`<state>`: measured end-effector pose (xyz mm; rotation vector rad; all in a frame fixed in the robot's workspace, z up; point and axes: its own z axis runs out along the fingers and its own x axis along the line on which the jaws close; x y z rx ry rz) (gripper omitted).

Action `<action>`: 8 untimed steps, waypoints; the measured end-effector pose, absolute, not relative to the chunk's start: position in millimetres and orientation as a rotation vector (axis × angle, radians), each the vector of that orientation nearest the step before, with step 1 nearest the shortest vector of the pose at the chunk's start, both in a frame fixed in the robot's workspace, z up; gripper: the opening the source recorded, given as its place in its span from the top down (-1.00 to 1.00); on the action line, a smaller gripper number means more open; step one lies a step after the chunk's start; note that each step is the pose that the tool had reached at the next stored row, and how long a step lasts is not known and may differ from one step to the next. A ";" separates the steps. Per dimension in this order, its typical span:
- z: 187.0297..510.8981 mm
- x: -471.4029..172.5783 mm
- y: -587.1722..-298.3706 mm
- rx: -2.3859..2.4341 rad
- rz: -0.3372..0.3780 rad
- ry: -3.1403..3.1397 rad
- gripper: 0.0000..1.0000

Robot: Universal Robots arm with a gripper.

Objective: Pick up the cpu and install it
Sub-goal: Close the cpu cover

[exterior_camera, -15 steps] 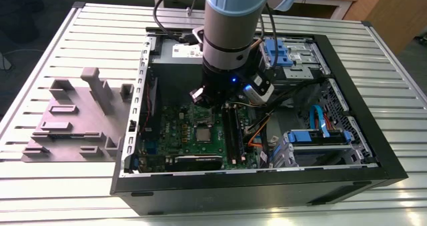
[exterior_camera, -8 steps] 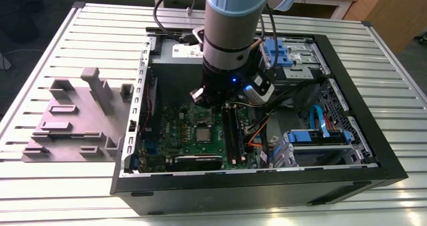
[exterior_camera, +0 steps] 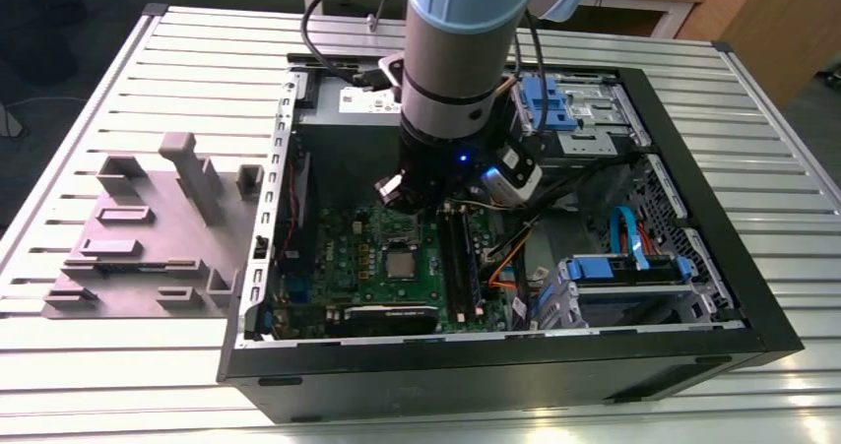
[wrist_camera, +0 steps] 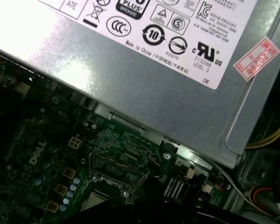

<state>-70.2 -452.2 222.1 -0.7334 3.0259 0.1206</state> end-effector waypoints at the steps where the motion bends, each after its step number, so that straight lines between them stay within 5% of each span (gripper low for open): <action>1: 222.1 -70.0 -452.3 -0.739 0.121 3.025 0.80; 8: 222.1 -69.6 -452.4 -0.751 0.121 3.024 0.80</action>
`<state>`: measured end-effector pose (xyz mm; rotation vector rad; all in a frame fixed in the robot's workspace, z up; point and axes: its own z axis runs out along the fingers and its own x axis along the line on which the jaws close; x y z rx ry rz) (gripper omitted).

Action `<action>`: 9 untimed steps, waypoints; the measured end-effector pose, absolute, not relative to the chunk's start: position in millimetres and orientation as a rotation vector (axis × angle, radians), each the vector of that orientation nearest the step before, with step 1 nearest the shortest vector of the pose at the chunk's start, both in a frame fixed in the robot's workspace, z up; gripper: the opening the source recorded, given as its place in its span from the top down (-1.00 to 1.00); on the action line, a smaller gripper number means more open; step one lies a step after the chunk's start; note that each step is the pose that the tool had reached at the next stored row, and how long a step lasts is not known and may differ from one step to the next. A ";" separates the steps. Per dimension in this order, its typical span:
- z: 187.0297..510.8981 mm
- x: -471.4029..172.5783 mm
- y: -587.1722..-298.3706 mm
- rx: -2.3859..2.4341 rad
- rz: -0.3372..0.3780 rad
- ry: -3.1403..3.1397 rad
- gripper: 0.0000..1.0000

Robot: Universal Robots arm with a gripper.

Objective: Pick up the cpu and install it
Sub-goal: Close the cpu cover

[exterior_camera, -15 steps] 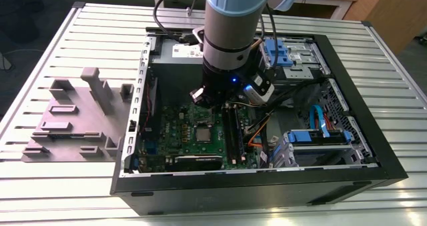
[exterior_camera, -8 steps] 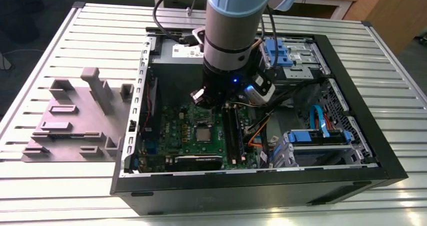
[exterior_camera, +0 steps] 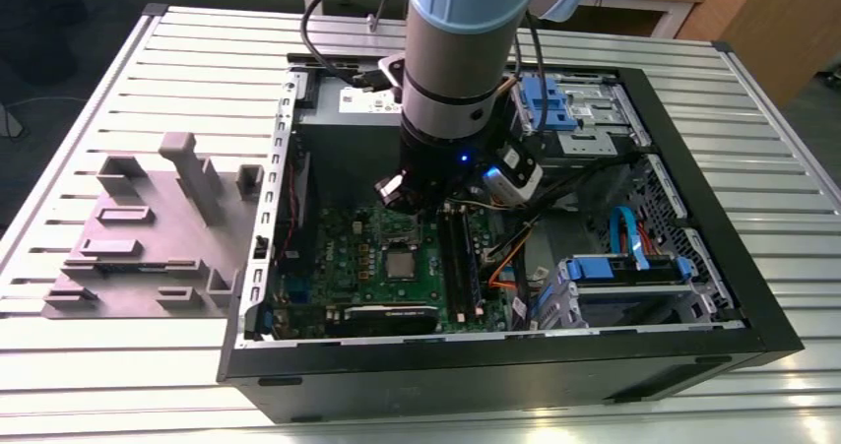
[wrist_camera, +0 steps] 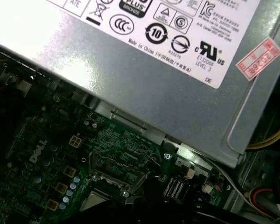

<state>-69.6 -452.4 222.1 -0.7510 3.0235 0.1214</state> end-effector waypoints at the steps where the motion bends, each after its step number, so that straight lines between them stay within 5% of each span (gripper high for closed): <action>1: 222.1 -69.5 -452.4 -0.756 0.121 3.023 0.80; 9: 222.1 -67.8 -452.6 -0.837 0.123 3.006 0.80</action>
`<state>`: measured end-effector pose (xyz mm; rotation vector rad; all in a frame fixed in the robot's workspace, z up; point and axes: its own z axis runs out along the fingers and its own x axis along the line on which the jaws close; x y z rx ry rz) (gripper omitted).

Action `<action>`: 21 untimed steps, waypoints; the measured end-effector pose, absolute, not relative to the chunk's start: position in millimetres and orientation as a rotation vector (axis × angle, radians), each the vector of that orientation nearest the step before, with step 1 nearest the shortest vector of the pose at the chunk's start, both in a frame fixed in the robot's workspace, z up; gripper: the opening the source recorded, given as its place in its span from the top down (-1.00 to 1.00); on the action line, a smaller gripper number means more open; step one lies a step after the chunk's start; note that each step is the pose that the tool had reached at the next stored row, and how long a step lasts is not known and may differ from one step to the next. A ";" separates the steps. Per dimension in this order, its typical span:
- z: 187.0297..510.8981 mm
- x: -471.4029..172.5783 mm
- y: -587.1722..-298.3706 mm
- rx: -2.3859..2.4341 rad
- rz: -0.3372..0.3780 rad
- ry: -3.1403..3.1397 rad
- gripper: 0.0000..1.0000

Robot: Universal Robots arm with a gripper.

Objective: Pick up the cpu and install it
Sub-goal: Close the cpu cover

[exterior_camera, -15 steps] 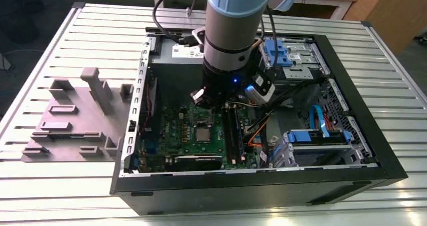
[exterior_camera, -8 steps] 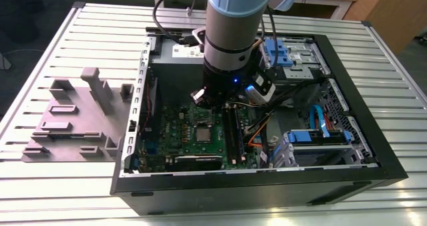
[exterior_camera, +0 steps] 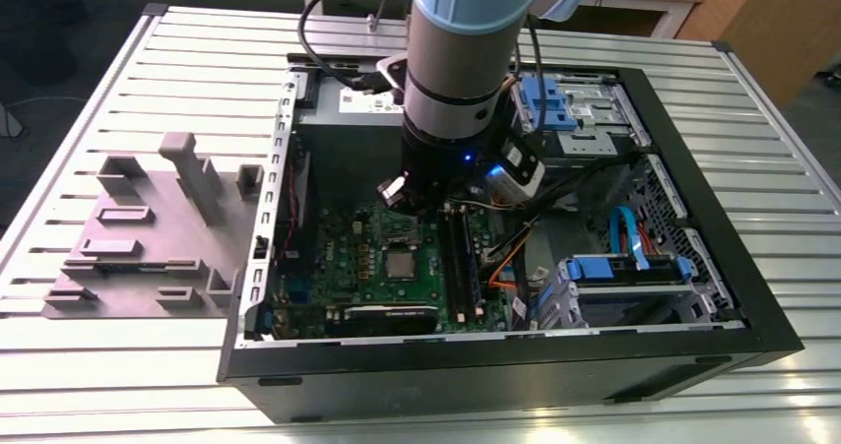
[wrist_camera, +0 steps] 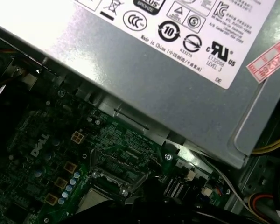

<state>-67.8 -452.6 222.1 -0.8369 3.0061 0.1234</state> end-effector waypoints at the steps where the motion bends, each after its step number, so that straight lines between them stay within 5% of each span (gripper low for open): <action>1: 222.0 -67.5 -452.6 -0.847 0.124 3.004 0.80; 21: 221.8 -64.0 -452.8 -0.914 0.127 2.990 0.80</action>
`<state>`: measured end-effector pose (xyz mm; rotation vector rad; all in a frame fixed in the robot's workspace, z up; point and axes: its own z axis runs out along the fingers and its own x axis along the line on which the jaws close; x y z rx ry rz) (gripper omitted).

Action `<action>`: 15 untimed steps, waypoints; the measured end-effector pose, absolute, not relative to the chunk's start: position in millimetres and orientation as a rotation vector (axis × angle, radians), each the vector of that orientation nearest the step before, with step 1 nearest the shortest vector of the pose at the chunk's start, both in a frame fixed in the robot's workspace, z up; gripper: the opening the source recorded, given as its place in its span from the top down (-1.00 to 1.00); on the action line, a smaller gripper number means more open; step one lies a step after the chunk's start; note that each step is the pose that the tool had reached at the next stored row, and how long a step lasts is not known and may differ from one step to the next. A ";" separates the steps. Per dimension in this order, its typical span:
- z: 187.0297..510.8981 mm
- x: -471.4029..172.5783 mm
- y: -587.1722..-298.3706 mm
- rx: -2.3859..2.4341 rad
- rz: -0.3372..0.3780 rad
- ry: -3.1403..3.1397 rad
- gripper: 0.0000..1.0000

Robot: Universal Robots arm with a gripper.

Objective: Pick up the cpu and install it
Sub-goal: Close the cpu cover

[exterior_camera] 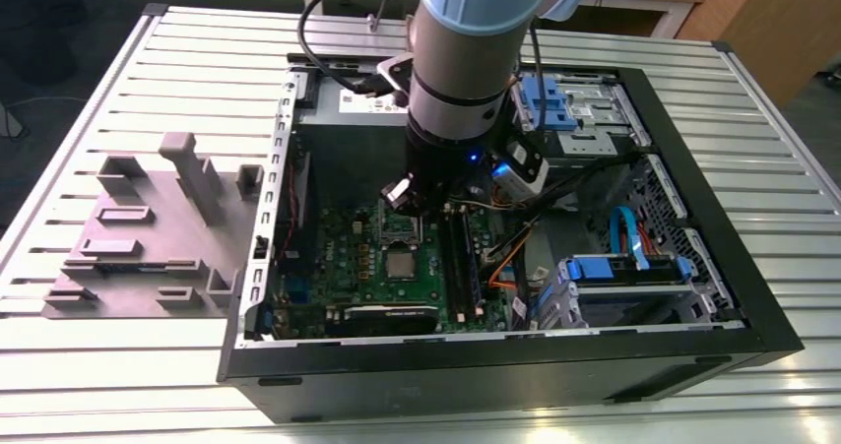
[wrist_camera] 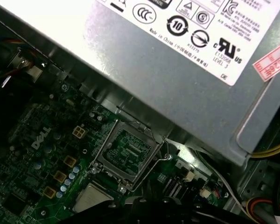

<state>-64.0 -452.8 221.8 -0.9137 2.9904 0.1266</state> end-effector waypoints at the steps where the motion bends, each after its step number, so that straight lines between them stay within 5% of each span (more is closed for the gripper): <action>1: 221.5 -63.8 -452.1 -0.914 0.127 2.990 0.80; 15: 207.4 -62.1 -435.5 -0.914 0.127 2.990 0.80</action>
